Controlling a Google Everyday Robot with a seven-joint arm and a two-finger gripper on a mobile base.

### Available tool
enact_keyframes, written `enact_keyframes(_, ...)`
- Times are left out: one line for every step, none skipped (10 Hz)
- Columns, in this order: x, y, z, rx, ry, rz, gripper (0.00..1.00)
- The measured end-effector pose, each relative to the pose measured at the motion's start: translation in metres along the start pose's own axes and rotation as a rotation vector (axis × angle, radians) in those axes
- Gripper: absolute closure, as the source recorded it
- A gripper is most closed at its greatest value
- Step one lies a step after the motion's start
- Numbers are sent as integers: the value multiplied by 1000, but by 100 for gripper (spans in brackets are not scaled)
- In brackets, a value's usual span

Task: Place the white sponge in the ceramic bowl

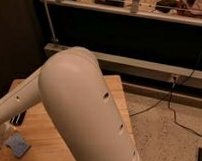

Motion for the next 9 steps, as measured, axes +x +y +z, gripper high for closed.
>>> enact_keyframes(-1, 8, 4, 1, -1, -7, 35)
enact_keyframes(-2, 13, 8, 4, 4, -11, 35)
enact_keyframes(-2, 15, 13, 6, 11, -12, 35)
enact_keyframes(-1, 18, 20, 11, 27, -16, 35)
enact_keyframes(-2, 19, 29, 19, 43, -18, 35)
enact_keyframes(-4, 19, 35, 19, 50, -17, 35)
enact_keyframes(-5, 19, 43, 22, 58, -14, 35)
enact_keyframes(-5, 17, 52, 24, 69, -5, 35)
enact_keyframes(-3, 16, 59, 24, 79, 4, 35)
